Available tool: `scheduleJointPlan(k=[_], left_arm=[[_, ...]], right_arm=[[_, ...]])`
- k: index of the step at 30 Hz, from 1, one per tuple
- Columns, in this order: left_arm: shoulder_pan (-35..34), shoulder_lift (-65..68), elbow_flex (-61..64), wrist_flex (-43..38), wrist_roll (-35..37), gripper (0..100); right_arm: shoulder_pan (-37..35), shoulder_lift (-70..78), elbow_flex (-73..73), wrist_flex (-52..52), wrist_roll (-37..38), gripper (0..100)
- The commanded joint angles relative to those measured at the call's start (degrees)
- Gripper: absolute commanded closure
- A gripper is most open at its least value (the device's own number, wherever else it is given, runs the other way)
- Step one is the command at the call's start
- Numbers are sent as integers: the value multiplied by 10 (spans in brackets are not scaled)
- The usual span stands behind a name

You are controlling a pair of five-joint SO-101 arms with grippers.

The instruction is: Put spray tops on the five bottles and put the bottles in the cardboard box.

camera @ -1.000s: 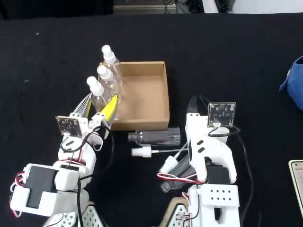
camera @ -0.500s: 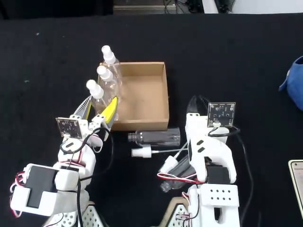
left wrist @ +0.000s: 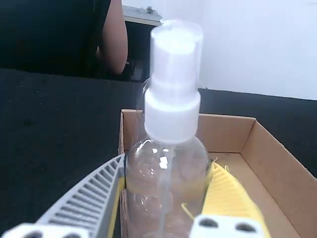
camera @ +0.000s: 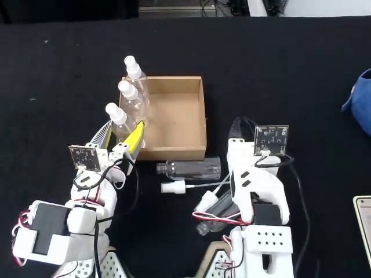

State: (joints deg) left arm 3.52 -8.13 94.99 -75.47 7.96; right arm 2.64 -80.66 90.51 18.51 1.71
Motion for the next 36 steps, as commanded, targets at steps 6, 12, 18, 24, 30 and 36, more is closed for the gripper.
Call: scheduleJointPlan(k=[6, 12, 18, 24, 30, 36], left_arm=[[0, -2, -43, 87, 4, 970], [0, 1, -42, 46, 4, 970], [0, 2, -31, 45, -71, 970], [0, 2, -31, 44, -76, 970], [0, 2, -33, 44, -76, 970], [0, 2, -33, 43, -76, 970]], right_arm=[[6, -21, -3, -22, 7, 983], [6, -21, -3, -26, 7, 983], [7, -21, 18, -71, 7, 983], [8, -21, 19, -75, 7, 983], [8, -21, 19, -75, 7, 983], [8, -21, 19, -75, 7, 983]])
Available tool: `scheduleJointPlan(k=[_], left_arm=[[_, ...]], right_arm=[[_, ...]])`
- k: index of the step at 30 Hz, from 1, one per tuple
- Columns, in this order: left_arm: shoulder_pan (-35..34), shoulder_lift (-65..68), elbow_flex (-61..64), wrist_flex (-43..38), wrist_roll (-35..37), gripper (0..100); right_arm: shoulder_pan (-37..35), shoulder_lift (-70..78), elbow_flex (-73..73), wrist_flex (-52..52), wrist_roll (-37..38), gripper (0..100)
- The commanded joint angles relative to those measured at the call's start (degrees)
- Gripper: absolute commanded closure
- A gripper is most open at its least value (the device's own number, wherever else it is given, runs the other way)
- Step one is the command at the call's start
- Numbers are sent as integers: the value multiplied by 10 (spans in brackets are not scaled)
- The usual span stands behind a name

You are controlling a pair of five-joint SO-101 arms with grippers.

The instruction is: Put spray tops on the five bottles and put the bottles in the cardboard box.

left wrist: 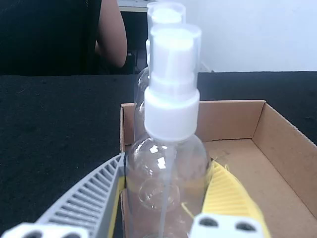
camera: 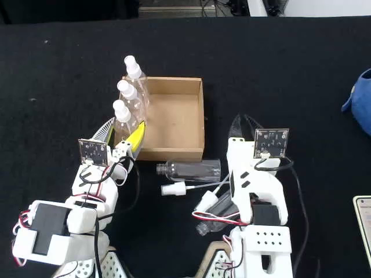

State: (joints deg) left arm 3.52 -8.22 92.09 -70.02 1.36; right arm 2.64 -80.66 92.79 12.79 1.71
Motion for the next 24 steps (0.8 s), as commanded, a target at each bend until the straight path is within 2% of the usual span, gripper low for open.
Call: scheduleJointPlan(k=[1, 18, 24], left_arm=[[0, 3, -4, -12, -10, 970], [0, 3, -6, -11, -14, 963], [0, 3, -5, -10, -10, 777]], right_arm=[[8, -21, -4, -18, 7, 983], [9, -21, -4, -18, 7, 983], [9, -21, -4, -18, 7, 983]])
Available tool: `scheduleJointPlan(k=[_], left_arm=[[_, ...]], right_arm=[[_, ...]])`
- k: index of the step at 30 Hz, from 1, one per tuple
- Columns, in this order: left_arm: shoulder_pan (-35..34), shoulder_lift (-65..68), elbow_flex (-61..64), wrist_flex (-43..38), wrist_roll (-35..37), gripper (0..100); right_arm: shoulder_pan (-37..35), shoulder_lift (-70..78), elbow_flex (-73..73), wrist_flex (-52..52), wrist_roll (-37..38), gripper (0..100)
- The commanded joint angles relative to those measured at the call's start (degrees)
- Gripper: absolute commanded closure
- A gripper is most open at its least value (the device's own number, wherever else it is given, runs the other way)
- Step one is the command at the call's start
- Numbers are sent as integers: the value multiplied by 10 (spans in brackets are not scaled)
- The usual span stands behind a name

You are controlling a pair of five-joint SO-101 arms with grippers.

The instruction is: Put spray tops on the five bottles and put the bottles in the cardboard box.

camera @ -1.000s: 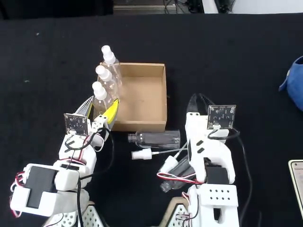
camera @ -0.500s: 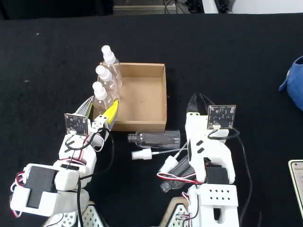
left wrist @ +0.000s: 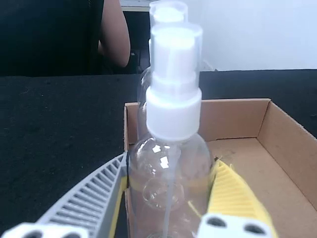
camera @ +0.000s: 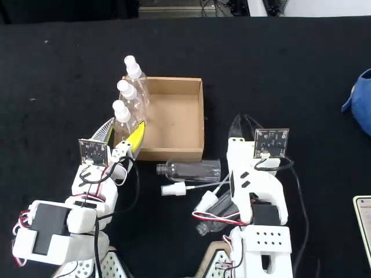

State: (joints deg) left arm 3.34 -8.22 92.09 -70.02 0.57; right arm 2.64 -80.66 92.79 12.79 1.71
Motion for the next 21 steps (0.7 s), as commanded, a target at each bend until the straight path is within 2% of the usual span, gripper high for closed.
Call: scheduleJointPlan(k=[1, 13, 21], left_arm=[[1, 3, -5, -10, -2, 765], [-7, -4, 0, -15, -3, 772], [-8, -4, 36, -149, -7, 776]], right_arm=[[9, -21, -4, -18, 7, 983], [10, -21, -4, -18, 7, 983], [9, -21, -4, -18, 7, 983]])
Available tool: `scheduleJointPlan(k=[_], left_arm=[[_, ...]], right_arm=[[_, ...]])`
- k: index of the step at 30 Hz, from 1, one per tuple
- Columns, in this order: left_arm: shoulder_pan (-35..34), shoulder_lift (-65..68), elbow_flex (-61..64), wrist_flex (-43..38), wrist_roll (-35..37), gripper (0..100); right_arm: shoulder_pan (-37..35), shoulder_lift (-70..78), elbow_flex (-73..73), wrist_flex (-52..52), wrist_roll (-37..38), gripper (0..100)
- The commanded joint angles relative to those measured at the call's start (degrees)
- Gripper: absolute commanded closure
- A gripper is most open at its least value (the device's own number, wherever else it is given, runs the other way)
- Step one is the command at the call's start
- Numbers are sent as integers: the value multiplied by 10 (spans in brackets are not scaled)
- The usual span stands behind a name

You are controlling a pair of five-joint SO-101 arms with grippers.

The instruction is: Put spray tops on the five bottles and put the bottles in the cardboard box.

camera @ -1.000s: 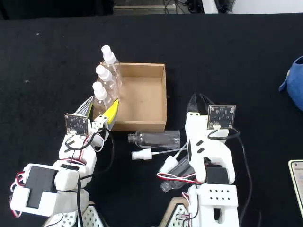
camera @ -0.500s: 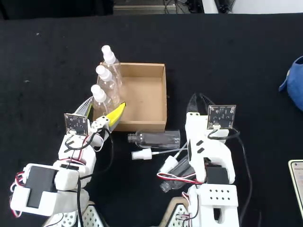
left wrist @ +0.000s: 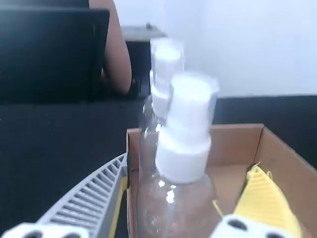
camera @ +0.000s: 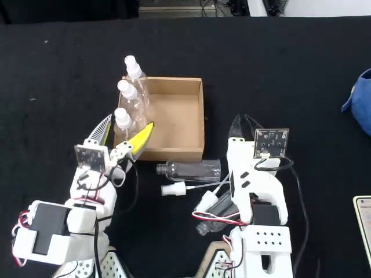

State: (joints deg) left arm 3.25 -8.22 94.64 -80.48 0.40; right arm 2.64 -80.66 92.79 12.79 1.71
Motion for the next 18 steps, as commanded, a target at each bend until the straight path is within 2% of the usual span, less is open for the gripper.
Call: scheduleJointPlan(k=[1, 8, 13, 18], left_arm=[[-7, -4, 16, -53, -5, 776], [-7, -5, 20, -68, -5, 776], [-8, -5, 21, -166, -15, 777], [-3, -8, 21, -190, -63, 777]], right_arm=[[9, -21, -4, -18, 7, 983], [6, -21, -4, -19, 7, 983], [6, -21, -4, -19, 7, 983], [6, -21, -4, -19, 7, 983]])
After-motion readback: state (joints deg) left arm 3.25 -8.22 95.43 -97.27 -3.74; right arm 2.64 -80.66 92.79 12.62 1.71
